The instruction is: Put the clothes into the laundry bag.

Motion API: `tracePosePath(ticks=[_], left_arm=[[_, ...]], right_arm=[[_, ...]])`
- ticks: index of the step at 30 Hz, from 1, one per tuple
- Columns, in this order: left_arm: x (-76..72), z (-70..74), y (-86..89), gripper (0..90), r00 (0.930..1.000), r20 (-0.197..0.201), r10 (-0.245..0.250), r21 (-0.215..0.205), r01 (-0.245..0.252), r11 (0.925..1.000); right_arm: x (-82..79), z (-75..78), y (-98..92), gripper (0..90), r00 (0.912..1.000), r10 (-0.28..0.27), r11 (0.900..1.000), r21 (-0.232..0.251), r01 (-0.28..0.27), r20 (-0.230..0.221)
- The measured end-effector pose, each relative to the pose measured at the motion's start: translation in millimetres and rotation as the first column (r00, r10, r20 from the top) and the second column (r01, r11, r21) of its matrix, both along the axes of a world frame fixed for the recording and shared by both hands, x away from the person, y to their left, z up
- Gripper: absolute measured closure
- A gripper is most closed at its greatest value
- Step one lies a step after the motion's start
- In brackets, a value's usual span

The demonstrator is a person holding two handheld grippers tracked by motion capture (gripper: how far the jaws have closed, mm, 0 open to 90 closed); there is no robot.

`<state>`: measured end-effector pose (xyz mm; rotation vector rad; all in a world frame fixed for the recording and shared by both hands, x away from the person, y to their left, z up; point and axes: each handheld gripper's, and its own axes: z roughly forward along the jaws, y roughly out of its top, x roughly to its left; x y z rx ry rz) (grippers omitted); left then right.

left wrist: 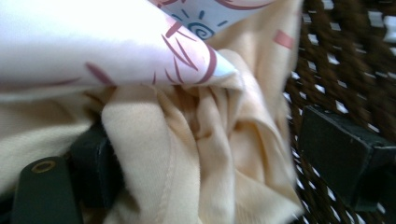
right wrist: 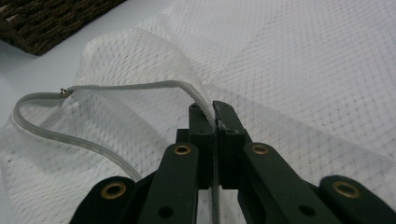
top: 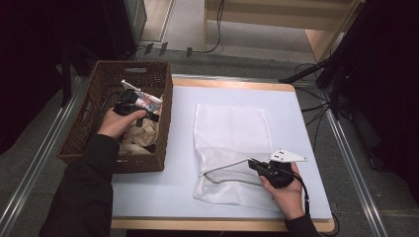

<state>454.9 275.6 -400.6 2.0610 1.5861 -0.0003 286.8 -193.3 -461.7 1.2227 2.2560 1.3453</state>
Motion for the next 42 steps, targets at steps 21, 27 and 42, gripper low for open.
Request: tracePosePath(ticks=[21, 27, 42], left_arm=[[-0.8, -18.4, -24.4, 49.9, 0.9981, 0.003, -0.062, 0.182, 0.06, 0.9815], [-1.0, -5.3, -11.2, 62.6, 1.0, -0.006, 0.003, 0.275, -0.002, 0.9616], [6.5, -16.2, -8.9, 12.8, 0.996, -0.087, 0.022, 0.167, -0.007, 0.986]], right_arm=[[0.0, 0.5, 1.8, 87.3, 1.0, 0.006, 1.0, -0.004, -0.006, 0.003], [0.3, 0.5, -0.2, 87.3, 1.0, 0.004, 1.0, -0.001, -0.004, 0.003], [-0.8, -0.1, 0.1, 87.3, 1.0, 0.001, 1.0, -0.002, -0.001, -0.002]])
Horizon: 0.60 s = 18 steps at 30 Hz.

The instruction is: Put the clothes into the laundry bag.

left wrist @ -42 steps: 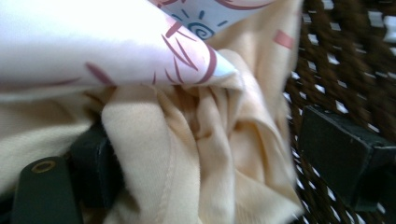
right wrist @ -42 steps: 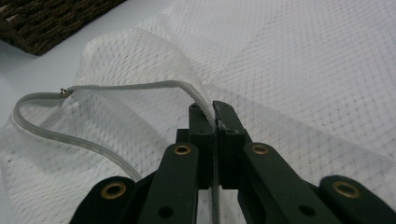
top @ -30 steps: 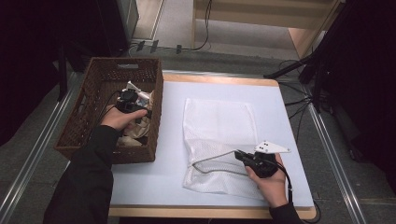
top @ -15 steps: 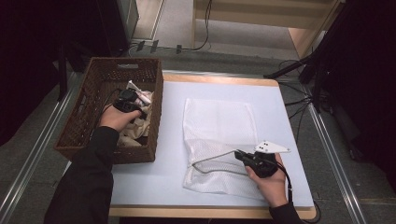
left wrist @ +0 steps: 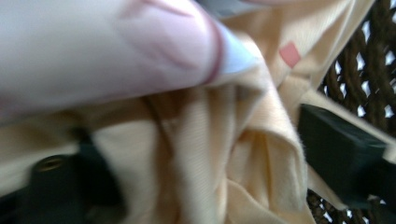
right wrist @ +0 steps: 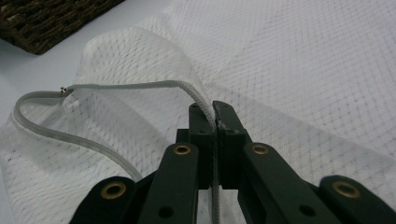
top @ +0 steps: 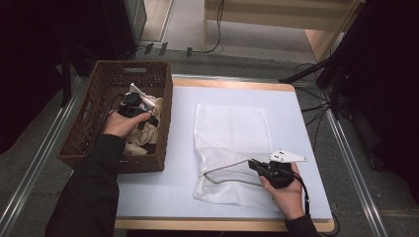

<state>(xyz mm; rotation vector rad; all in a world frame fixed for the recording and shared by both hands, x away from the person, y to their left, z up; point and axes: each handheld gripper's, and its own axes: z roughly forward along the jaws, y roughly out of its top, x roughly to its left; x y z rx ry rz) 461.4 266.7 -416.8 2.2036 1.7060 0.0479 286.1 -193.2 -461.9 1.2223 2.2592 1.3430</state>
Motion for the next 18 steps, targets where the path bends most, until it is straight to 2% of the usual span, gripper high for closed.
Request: tracePosePath(ticks=[2, 4, 8, 10, 11, 12, 15, 18], left_arm=[[2.6, -5.0, -3.9, 7.4, 0.9998, -0.005, 0.018, 0.033, -0.017, 0.9993], [3.6, -10.5, -5.1, 5.9, 0.9993, 0.014, 0.034, 0.082, -0.035, 0.996], [0.8, -15.4, -13.6, 5.8, 0.9986, 0.052, 0.013, 0.156, -0.021, 0.9876], [-0.4, -15.6, -14.9, 7.0, 0.9981, 0.061, 0.006, 0.168, -0.017, 0.9857], [-0.8, -15.1, -15.3, 9.1, 0.9979, 0.065, 0.001, 0.177, -0.013, 0.9842], [-2.2, -13.4, -17.3, 14.1, 0.9971, 0.071, -0.029, 0.212, 0.013, 0.9773], [-4.9, -10.3, -20.4, 29.9, 0.9936, 0.083, -0.077, 0.225, 0.056, 0.9728], [-6.0, -7.1, -20.5, 43.9, 0.9916, 0.09, -0.093, 0.222, 0.071, 0.9724]], right_arm=[[0.1, -0.5, 0.3, 87.3, 1.0, 0.002, 1.0, -0.003, -0.002, -0.001], [0.0, -0.6, 0.4, 87.3, 1.0, 0.002, 1.0, -0.004, -0.002, 0.0], [-0.7, -0.1, 0.5, 87.3, 1.0, 0.003, 1.0, -0.002, -0.003, 0.003], [-0.4, -0.4, 0.1, 87.3, 1.0, 0.001, 1.0, 0.001, -0.001, 0.001], [-0.3, -0.4, 0.0, 87.3, 1.0, 0.001, 1.0, 0.0, -0.001, 0.001], [-0.2, -0.3, -0.1, 87.3, 1.0, 0.001, 1.0, -0.001, -0.001, 0.002], [0.2, 0.4, 0.0, 87.3, 1.0, 0.003, 1.0, -0.001, -0.003, 0.006], [0.1, 0.2, 1.1, 87.3, 1.0, 0.001, 1.0, -0.003, -0.001, 0.001]])
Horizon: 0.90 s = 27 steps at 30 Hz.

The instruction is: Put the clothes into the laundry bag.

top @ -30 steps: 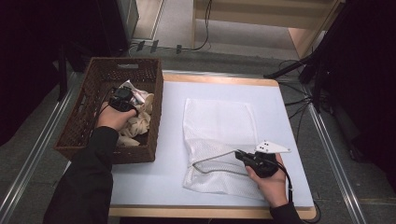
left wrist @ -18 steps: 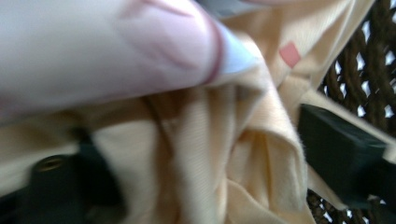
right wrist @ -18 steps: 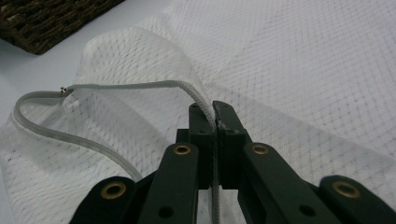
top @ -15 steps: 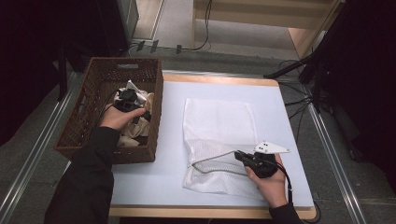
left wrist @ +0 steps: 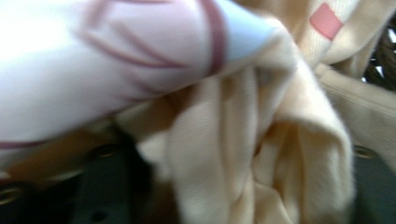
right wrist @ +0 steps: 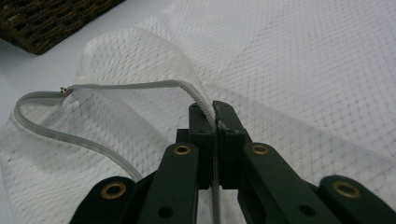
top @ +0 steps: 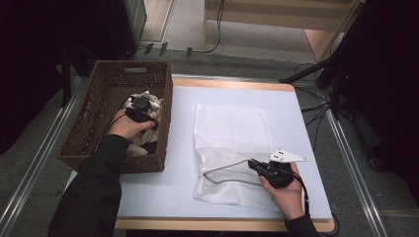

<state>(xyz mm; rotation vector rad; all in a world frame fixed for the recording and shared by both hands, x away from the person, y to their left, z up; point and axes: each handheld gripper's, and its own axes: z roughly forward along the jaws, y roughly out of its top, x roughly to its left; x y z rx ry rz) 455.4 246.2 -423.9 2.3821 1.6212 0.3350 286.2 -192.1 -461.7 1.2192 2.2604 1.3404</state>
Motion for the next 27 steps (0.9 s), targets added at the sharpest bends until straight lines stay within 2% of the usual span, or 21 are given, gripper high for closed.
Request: tracePosePath(ticks=[2, 8, 11, 14, 16, 20, 23, 24, 25, 27], left_arm=[[0.5, 2.7, 3.8, 51.8, 0.9999, -0.013, -0.009, -0.046, 0.009, 0.9989], [1.4, 8.4, 7.6, 58.9, 0.9995, -0.032, -0.007, -0.112, 0.004, 0.9937], [0.7, 13.7, 9.2, 60.2, 0.9996, -0.028, -0.009, -0.176, 0.004, 0.9843], [-1.0, 18.7, 9.7, 60.6, 0.9998, -0.005, -0.019, -0.21, 0.017, 0.9775], [-1.8, 21.3, 9.7, 60.6, 0.9997, 0.01, -0.023, -0.217, 0.024, 0.9759], [-4.4, 28.1, 10.4, 60.6, 0.9978, 0.061, -0.025, -0.248, 0.039, 0.9679], [-6.6, 32.4, 9.9, 60.5, 0.9944, 0.101, -0.032, -0.25, 0.056, 0.9666], [-7.7, 35.0, 10.4, 60.4, 0.9914, 0.127, -0.032, -0.245, 0.063, 0.9675], [-8.6, 37.6, 11.8, 60.3, 0.9896, 0.141, -0.025, -0.276, 0.064, 0.959], [-9.2, 39.1, 14.7, 60.1, 0.9898, 0.142, -0.004, -0.32, 0.05, 0.946]], right_arm=[[0.1, -0.1, 0.4, 87.3, 1.0, 0.003, 1.0, 0.0, -0.003, 0.001], [0.0, -0.1, -0.6, 88.0, 1.0, 0.005, 1.0, 0.0, -0.005, 0.0], [-0.1, -0.1, -0.6, 88.5, 0.9999, 0.01, 1.0, 0.001, -0.01, 0.003], [-0.3, 0.0, -0.4, 88.8, 0.9999, 0.013, 1.0, 0.003, -0.013, 0.002], [-0.4, 0.1, -0.2, 88.9, 0.9999, 0.015, 1.0, 0.003, -0.015, 0.005], [-0.6, 0.1, -0.1, 88.9, 0.9998, 0.017, 1.0, 0.004, -0.017, 0.008], [-0.8, 0.4, -0.6, 88.9, 0.9998, 0.018, 1.0, 0.005, -0.018, 0.01], [-0.7, 0.4, -0.9, 88.9, 0.9997, 0.02, 1.0, 0.007, -0.02, 0.011], [-0.7, 0.4, -1.1, 88.9, 0.9997, 0.021, 1.0, 0.007, -0.021, 0.01], [-0.6, 0.2, -1.4, 88.9, 0.9997, 0.022, 1.0, 0.006, -0.022, 0.011]])
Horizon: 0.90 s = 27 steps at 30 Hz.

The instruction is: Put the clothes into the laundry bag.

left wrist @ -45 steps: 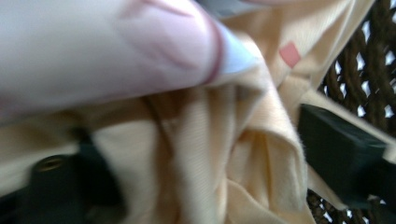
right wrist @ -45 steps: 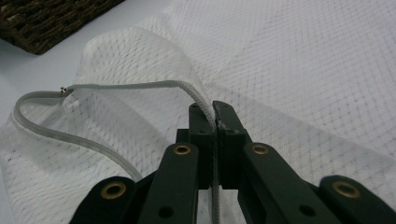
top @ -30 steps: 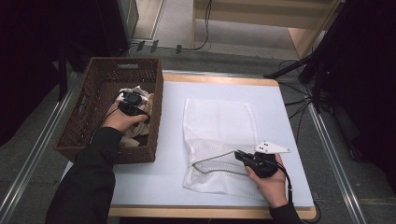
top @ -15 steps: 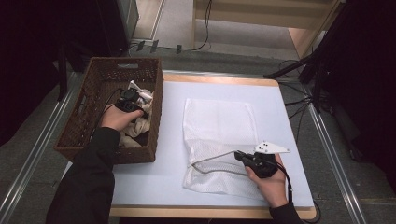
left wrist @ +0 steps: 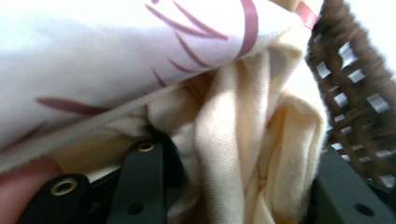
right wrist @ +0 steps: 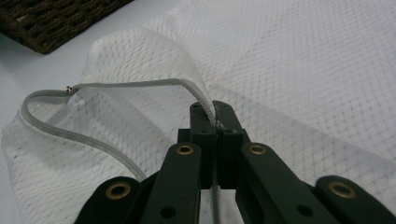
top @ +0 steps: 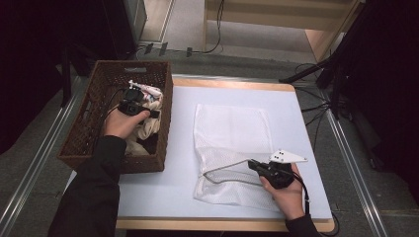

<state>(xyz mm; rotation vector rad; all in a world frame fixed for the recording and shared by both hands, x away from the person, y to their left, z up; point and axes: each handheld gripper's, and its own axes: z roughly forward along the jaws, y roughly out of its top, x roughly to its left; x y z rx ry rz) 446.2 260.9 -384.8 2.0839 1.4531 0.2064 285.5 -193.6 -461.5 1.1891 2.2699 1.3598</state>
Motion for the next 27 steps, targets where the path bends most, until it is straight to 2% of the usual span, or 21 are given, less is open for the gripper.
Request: tracePosePath(ticks=[5, 10, 14, 17, 21, 24, 27], left_arm=[[-3.5, 3.3, -1.2, 60.1, 0.9996, 0.028, -0.008, -0.039, 0.009, 0.9992], [-7.6, 10.3, 1.4, 60.3, 0.9965, 0.083, 0.008, -0.07, -0.002, 0.9975], [-12.7, 18.7, 5.0, 60.2, 0.9877, 0.155, 0.018, -0.115, 0.0, 0.9934], [-17.5, 25.7, 5.4, 60.3, 0.9814, 0.192, 0.016, -0.133, 0.01, 0.991], [-22.7, 33.3, 3.0, 60.4, 0.9731, 0.23, 0.019, -0.133, 0.012, 0.9911], [-27.6, 39.5, -0.8, 60.4, 0.9665, 0.257, 0.003, -0.127, 0.03, 0.9915], [-30.7, 44.6, -4.7, 60.5, 0.9659, 0.259, 0.0, -0.129, 0.035, 0.991]], right_arm=[[-0.3, 0.4, -0.4, 88.9, 1.0, 0.001, 1.0, 0.0, -0.001, 0.0], [-0.3, 0.1, 0.2, 88.8, 1.0, 0.001, 1.0, -0.001, -0.001, 0.0], [-0.5, 0.1, 0.6, 88.9, 1.0, 0.001, 1.0, -0.001, -0.001, 0.001], [-0.1, -0.3, -0.1, 88.9, 1.0, 0.0, 1.0, -0.002, 0.0, 0.001], [-0.9, 0.6, -0.6, 88.9, 1.0, -0.002, 1.0, 0.002, 0.002, 0.002], [-0.6, 0.2, -0.5, 88.9, 1.0, -0.005, 1.0, 0.002, 0.005, 0.0], [0.0, 0.1, -0.5, 88.9, 1.0, -0.006, 1.0, 0.0, 0.006, 0.002]])
